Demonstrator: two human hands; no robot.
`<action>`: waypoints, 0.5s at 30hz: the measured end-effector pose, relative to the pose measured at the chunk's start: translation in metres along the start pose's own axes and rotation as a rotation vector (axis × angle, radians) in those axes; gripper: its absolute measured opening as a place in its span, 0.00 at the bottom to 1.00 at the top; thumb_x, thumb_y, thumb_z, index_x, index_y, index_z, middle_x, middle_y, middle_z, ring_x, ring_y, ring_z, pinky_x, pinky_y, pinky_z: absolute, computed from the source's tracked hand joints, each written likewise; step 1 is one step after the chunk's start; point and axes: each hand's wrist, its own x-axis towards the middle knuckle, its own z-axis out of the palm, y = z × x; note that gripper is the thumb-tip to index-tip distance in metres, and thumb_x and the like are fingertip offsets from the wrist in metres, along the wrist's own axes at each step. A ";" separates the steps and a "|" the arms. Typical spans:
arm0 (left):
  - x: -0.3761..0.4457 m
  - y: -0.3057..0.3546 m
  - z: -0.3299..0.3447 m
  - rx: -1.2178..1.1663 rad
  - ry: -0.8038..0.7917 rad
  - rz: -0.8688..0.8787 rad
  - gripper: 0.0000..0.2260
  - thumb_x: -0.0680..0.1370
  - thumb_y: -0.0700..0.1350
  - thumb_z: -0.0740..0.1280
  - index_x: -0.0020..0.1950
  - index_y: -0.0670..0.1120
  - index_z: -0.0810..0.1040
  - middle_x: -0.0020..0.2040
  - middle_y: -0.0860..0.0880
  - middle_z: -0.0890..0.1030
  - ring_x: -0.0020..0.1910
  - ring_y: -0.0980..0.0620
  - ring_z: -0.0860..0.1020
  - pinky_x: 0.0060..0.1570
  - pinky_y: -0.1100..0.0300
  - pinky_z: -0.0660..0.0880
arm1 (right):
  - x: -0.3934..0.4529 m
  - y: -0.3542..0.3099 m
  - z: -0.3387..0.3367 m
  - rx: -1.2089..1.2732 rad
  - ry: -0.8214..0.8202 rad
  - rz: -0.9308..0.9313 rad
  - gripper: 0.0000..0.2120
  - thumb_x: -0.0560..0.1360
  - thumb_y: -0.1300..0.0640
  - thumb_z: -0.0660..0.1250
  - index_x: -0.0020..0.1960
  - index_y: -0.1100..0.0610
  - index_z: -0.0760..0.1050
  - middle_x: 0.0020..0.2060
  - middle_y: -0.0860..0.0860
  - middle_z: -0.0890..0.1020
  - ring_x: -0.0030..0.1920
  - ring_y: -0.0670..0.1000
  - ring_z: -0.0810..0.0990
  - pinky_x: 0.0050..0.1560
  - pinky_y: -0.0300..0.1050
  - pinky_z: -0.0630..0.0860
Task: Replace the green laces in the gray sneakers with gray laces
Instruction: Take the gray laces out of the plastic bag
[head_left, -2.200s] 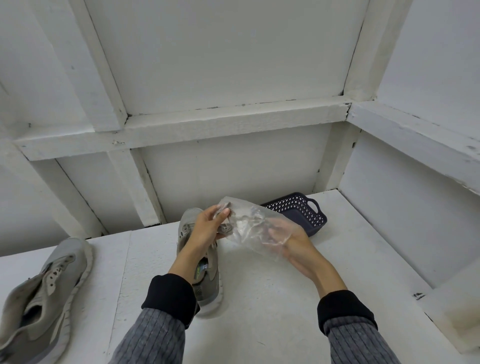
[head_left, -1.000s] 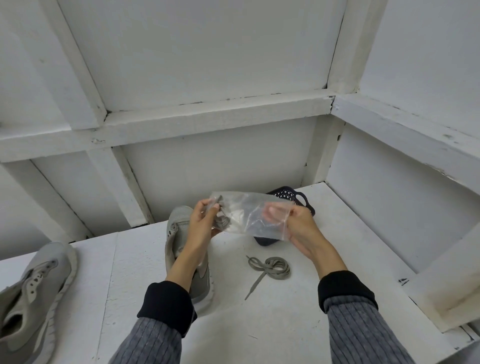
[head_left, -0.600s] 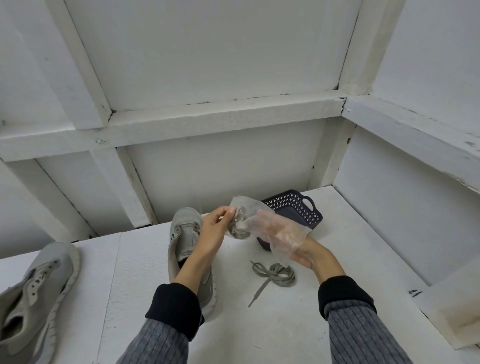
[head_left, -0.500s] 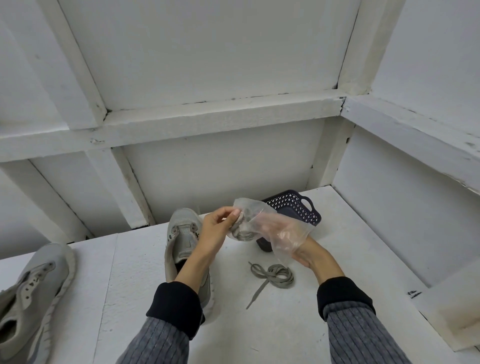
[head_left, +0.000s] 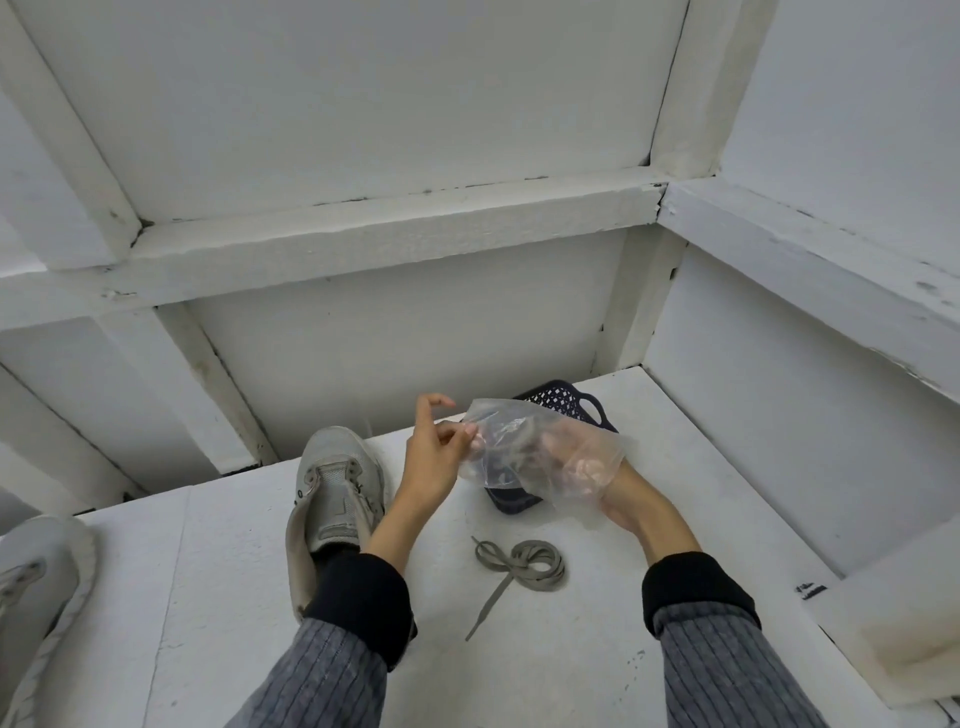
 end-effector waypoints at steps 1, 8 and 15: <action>0.001 0.001 0.001 0.062 -0.024 0.032 0.09 0.81 0.42 0.66 0.53 0.57 0.70 0.41 0.47 0.83 0.42 0.45 0.82 0.48 0.54 0.78 | -0.002 0.000 -0.007 0.022 -0.012 -0.019 0.07 0.80 0.61 0.63 0.53 0.56 0.79 0.44 0.55 0.82 0.45 0.53 0.79 0.46 0.42 0.75; 0.018 0.001 0.020 0.249 0.172 -0.025 0.08 0.82 0.38 0.63 0.57 0.42 0.81 0.52 0.45 0.83 0.44 0.52 0.80 0.39 0.75 0.72 | -0.008 0.017 -0.043 0.177 0.237 -0.105 0.09 0.80 0.64 0.62 0.58 0.62 0.77 0.52 0.58 0.83 0.52 0.53 0.83 0.50 0.44 0.80; 0.011 -0.002 0.040 0.584 0.210 -0.022 0.19 0.80 0.48 0.67 0.69 0.42 0.75 0.64 0.44 0.79 0.66 0.42 0.72 0.64 0.49 0.68 | -0.021 0.040 -0.060 0.350 0.596 -0.153 0.08 0.79 0.64 0.63 0.56 0.67 0.76 0.48 0.59 0.83 0.49 0.55 0.83 0.54 0.50 0.80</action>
